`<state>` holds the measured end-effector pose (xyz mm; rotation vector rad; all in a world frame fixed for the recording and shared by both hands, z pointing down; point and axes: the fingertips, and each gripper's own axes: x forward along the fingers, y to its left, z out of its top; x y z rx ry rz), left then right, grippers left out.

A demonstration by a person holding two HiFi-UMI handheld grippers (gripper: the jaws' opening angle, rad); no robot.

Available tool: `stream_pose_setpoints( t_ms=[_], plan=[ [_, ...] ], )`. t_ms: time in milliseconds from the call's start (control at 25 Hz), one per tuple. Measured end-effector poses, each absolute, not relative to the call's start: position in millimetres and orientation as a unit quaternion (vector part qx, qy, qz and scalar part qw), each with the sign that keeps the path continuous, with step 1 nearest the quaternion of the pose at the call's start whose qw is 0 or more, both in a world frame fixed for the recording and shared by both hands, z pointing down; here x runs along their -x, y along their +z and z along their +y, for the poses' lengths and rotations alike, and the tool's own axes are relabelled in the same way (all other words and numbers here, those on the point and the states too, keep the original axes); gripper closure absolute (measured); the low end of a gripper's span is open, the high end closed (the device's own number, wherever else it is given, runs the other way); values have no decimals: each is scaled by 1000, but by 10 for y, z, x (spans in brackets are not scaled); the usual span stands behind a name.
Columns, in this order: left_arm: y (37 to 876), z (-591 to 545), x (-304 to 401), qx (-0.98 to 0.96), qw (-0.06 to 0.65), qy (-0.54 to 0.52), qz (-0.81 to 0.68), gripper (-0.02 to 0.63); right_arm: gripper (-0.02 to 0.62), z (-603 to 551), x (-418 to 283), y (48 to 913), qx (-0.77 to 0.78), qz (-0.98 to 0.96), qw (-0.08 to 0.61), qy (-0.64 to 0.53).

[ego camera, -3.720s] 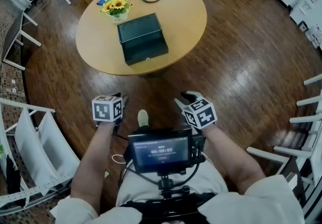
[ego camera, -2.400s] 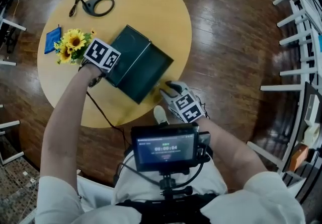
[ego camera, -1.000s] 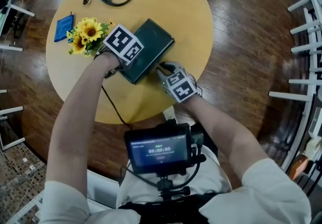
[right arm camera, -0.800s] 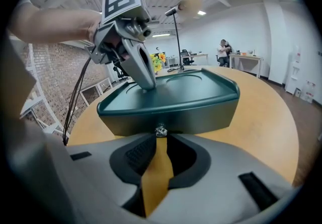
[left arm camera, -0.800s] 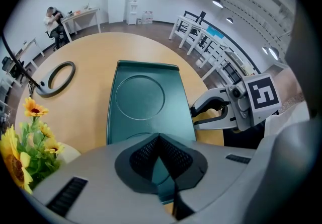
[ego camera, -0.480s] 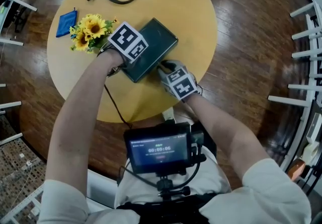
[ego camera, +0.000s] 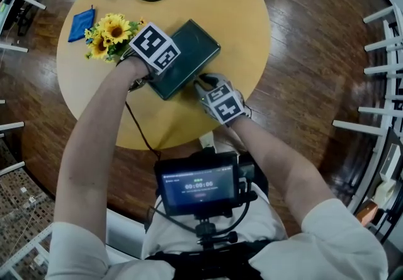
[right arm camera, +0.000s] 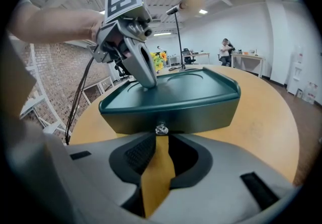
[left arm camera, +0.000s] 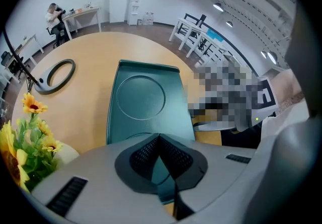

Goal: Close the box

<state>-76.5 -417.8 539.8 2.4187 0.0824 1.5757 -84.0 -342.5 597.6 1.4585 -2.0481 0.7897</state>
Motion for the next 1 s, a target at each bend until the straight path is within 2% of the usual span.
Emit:
stream_pose_setpoints(
  t_ms=[120, 480, 800, 1000],
  plan=[
    [5343, -4194, 756, -840, 113, 531, 13, 606, 474, -3331, 824, 5986, -523, -757, 259, 294],
    [5009, -3925, 764, -869, 106, 469, -116, 606, 474, -2891, 497, 5683, -494, -779, 265, 283],
    [4772, -2824, 1000, -856, 219, 311, -351, 606, 474, -1964, -15, 5358, -463, -803, 272, 259],
    [4867, -1806, 953, -825, 274, 254, -423, 606, 474, -1255, -470, 5234, -443, -815, 272, 256]
  ],
)
